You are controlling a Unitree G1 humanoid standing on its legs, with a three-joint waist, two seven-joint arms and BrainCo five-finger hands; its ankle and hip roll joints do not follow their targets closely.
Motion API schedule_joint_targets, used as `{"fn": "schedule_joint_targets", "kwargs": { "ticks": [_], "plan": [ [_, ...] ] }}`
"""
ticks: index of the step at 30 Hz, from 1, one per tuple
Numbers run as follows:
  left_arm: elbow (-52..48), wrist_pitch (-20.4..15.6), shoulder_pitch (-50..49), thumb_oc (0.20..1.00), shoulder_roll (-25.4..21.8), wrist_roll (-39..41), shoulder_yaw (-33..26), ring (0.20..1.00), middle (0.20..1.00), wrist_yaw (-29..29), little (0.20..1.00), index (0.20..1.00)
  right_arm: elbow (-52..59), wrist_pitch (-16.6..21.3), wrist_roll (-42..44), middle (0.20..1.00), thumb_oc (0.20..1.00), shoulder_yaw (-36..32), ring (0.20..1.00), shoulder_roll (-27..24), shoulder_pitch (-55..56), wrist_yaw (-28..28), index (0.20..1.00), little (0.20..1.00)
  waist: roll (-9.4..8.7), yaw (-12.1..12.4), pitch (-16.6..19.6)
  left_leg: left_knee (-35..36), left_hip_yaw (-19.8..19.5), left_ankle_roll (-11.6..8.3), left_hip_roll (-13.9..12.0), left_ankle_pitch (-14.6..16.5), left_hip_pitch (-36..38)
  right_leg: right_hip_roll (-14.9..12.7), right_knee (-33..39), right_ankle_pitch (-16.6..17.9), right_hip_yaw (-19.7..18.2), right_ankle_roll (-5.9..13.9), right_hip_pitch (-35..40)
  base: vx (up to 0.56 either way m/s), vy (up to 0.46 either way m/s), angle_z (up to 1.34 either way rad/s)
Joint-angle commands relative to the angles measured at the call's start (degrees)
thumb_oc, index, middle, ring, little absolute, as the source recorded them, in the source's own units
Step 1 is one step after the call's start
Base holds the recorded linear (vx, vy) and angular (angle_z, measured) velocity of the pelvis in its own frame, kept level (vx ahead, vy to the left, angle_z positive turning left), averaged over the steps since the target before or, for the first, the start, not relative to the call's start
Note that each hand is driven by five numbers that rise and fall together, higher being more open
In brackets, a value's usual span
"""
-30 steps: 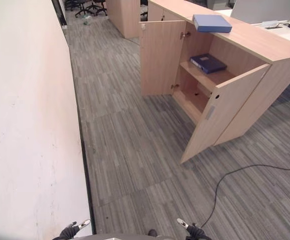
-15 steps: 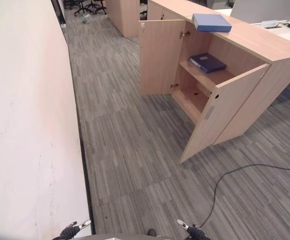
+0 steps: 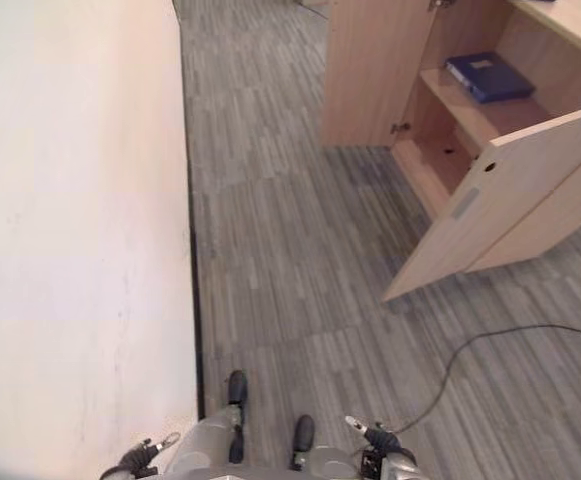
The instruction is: Put the empty folder in the office cabinet
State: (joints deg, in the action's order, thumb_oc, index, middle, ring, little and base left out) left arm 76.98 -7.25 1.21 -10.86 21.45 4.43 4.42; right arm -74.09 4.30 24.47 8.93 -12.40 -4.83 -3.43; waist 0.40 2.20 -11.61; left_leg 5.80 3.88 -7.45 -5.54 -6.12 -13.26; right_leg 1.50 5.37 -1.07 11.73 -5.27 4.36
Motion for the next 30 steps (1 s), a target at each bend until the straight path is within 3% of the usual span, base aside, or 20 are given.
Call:
{"fn": "schedule_joint_targets", "kwargs": {
  "ticks": [1,6,10,14,15,16,18,19,20,23,24,27,30],
  "plan": [
    [-0.2,-0.7,-1.7,1.0,-0.6,-0.3,-1.0,1.0,1.0,0.0,1.0,1.0,1.1,0.6,-2.0,1.0,1.0,1.2,1.0,-0.9,2.2,0.3,1.0,1.0,-0.81,-0.2,3.8,-0.8,1.0,2.75,0.0,-2.0,-0.6,-1.4,-0.6,-7.6,0.3,7.05,6.9,0.31,0.131,0.0],
    [0.1,-0.9,-2.6,1.0,-0.9,-0.5,-1.6,1.0,1.0,-0.2,1.0,1.0,-0.4,0.2,-2.8,1.0,1.0,1.0,1.0,-0.7,3.2,0.9,1.0,1.0,-0.23,0.3,5.5,-0.8,2.1,2.51,0.3,-4.4,2.0,-3.0,-0.4,-8.6,-0.3,7.95,9.3,0.27,0.15,-0.34],
    [-0.6,-1.3,-2.7,1.0,-1.9,-1.0,-1.2,1.0,1.0,-0.8,1.0,1.0,-4.2,-1.3,-2.7,1.0,1.0,-2.0,1.0,-3.5,2.0,2.9,1.0,1.0,-1.05,1.8,7.6,-0.8,2.6,5.01,3.9,-2.3,3.6,-7.2,-1.9,-8.3,0.3,10.73,10.3,0.31,0.219,-0.19],
    [-1.0,-1.6,-2.6,1.0,-2.1,-0.6,-1.3,1.0,1.0,-0.5,1.0,1.0,-2.3,0.3,-3.5,1.0,1.0,-1.7,1.0,-1.9,2.3,0.8,1.0,1.0,-0.74,1.7,8.1,-0.8,3.4,6.88,6.2,0.1,5.3,-10.4,-7.5,-7.3,0.0,13.01,7.6,0.19,0.24,-0.01],
    [-1.4,-1.5,-1.7,1.0,-2.5,-0.7,-1.0,1.0,1.0,-0.5,1.0,1.0,0.0,0.1,-2.9,1.0,1.0,-1.3,1.0,-1.4,2.2,1.8,1.0,1.0,-0.01,0.8,7.5,-0.8,3.2,8.92,9.1,2.5,8.0,-14.3,-19.6,-2.5,0.3,14.39,2.8,0.28,0.519,-0.33],
    [-1.9,-1.5,-0.9,1.0,-3.1,-0.9,-0.6,1.0,1.0,-0.5,1.0,1.0,1.2,0.2,-2.2,1.0,1.0,-1.5,1.0,-1.6,2.2,1.7,1.0,1.0,0.38,-0.3,6.5,-0.8,2.1,10.3,11.0,3.9,10.1,-16.3,-28.4,2.9,-0.1,13.52,-0.3,0.23,0.442,-0.2],
    [-2.2,-1.4,-0.7,1.0,-3.4,-1.0,-0.3,1.0,1.0,-0.4,1.0,1.0,1.8,0.4,-1.8,1.0,1.0,-1.4,1.0,-1.7,2.1,1.6,1.0,1.0,0.79,-0.9,5.9,-0.8,1.5,10.74,11.4,4.6,11.0,-16.9,-32.0,4.5,-0.2,12.74,-2.7,0.11,0.199,0.38],
    [-2.3,-1.5,-0.1,1.0,-2.9,-1.4,0.8,1.0,1.0,-0.2,1.0,1.0,1.0,0.0,-1.0,1.0,1.0,-0.9,1.0,-0.8,-0.3,1.5,1.0,1.0,2.79,-1.1,4.7,-0.8,0.0,11.04,10.9,5.6,12.6,-16.1,-33.9,2.2,0.8,10.4,-6.6,0.16,0.141,0.42],
    [-1.9,-1.5,0.1,1.0,-2.5,-1.1,0.5,1.0,1.0,-0.4,1.0,1.0,1.2,0.5,-0.8,1.0,1.0,-0.6,1.0,-0.5,-0.4,1.9,1.0,1.0,4.29,-2.1,3.2,-0.8,-1.0,10.79,10.0,5.9,14.0,-14.2,-30.3,-0.3,1.1,9.48,-9.1,0.18,0.051,0.05],
    [-1.8,-1.6,-0.2,1.0,-2.2,-1.2,0.9,1.0,1.0,-0.4,1.0,1.0,1.0,0.2,-0.1,1.0,1.0,-1.5,1.0,-1.1,-2.0,1.7,1.0,1.0,4.83,-3.0,2.1,-0.8,-2.0,10.41,9.3,6.4,15.6,-11.4,-24.0,0.0,0.1,9.71,-11.7,0.14,-0.069,0.15],
    [-1.6,-1.6,-0.6,1.0,-2.3,-1.7,0.8,1.0,1.0,-0.8,1.0,1.0,1.4,0.3,0.4,1.0,1.0,-2.1,1.0,-1.6,-2.6,1.6,1.0,1.0,3.68,-4.1,1.2,-0.8,-2.9,9.93,9.9,7.5,17.3,-9.1,-14.0,3.0,-2.4,11.69,-13.7,0.29,-0.166,0.19],
    [-0.6,-1.4,-1.2,1.0,-2.4,-3.4,0.1,1.0,1.0,-1.1,1.0,1.0,1.0,0.0,0.0,1.0,1.0,-2.5,1.0,-2.0,-2.1,1.7,1.0,1.0,2.01,-5.6,0.8,-0.8,-4.0,9.32,10.1,9.7,20.5,-6.6,-4.3,7.4,-4.7,13.65,-15.2,0.34,-0.184,0.16],
    [0.6,-1.2,-2.0,1.0,-2.0,-4.5,-0.4,1.0,1.0,-1.1,1.0,1.0,-0.9,-0.3,-0.7,1.0,1.0,-2.4,1.0,-1.9,-0.1,1.8,1.0,1.0,0.82,-5.7,2.4,-0.8,-4.5,9.21,9.7,12.0,22.6,-6.5,-2.5,8.0,-4.0,12.67,-12.2,0.26,-0.156,0.64]
  ]
}}
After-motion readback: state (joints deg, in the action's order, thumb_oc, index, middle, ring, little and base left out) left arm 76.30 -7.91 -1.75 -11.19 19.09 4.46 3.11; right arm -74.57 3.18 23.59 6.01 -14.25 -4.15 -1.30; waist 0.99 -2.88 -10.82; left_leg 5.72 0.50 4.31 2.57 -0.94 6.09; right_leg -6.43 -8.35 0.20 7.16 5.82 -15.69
